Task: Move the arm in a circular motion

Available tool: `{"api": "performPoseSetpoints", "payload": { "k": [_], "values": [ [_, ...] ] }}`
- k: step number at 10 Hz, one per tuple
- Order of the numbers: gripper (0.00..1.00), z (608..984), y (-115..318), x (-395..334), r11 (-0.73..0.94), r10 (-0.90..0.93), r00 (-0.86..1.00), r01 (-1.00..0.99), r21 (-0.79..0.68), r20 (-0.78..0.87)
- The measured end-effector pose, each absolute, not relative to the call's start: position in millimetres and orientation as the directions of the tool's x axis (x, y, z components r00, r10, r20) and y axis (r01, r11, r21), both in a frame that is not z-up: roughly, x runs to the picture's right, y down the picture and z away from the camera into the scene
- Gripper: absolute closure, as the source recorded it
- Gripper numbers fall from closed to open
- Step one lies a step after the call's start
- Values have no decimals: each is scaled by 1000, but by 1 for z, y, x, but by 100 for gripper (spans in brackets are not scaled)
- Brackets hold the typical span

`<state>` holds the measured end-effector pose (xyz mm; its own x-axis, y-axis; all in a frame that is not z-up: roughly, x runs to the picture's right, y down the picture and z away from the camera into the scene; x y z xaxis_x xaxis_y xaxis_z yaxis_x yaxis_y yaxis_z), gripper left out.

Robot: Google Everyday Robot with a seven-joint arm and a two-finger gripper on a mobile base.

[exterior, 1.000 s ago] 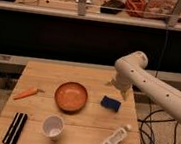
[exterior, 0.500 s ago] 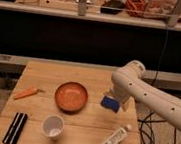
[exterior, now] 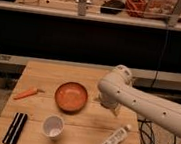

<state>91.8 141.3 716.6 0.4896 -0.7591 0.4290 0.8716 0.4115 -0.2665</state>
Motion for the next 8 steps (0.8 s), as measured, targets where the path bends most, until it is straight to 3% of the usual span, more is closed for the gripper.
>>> {"api": "performPoseSetpoints", "payload": {
  "k": [3, 8],
  "values": [
    [20, 724, 121, 50, 346, -802, 382, 924, -164, 458],
    [20, 758, 73, 51, 355, -810, 360, 929, -102, 463]
  ]
}}
